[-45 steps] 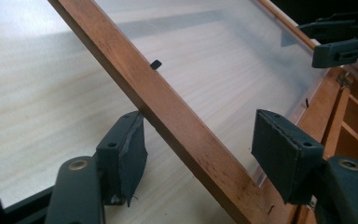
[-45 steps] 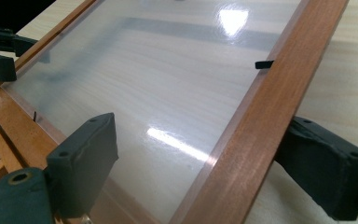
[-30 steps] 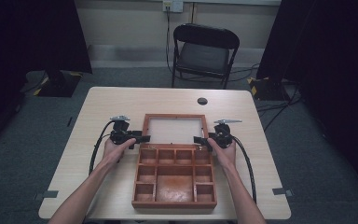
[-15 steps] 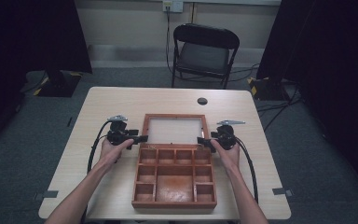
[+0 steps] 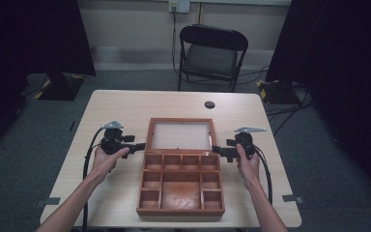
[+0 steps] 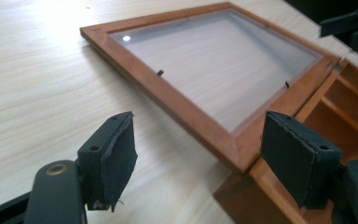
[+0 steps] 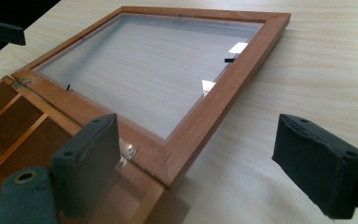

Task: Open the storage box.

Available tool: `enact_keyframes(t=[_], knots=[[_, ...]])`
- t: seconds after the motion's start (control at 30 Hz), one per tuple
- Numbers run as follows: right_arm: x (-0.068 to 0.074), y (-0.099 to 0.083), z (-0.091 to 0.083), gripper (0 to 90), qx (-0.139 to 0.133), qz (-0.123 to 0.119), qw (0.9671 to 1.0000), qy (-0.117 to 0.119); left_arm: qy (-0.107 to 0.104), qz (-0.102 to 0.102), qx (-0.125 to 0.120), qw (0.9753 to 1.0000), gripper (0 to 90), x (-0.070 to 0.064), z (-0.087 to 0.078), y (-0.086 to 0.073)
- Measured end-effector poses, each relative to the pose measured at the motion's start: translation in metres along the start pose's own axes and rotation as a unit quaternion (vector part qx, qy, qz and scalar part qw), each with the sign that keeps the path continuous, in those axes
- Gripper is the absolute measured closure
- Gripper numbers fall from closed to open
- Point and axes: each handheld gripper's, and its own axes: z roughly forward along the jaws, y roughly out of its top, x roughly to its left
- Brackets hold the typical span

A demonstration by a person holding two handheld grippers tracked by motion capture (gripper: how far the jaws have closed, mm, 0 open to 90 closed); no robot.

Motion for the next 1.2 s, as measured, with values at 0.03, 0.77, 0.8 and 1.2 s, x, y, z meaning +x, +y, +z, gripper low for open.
enact_keyframes(t=[0.03,0.77,0.8,1.2], knots=[[0.001,-0.002,-0.004,14.0,0.0,0.0,1.0,-0.002,0.001,0.002,0.004,1.0,25.9,0.0,-0.002,-0.002],[-0.002,-0.058,-0.071,14.0,0.031,-0.029,0.9947,-0.093,0.03,0.02,0.034,0.9988,20.2,-0.001,-0.042,-0.049],[-0.004,-0.061,-0.073,14.0,0.031,-0.027,0.9944,-0.097,0.039,0.022,0.041,0.9982,19.7,0.0,-0.043,-0.052],[-0.023,-0.09,-0.078,13.9,0.071,-0.008,0.9861,-0.15,0.098,0.021,0.074,0.9922,20.3,0.013,-0.038,-0.066]])
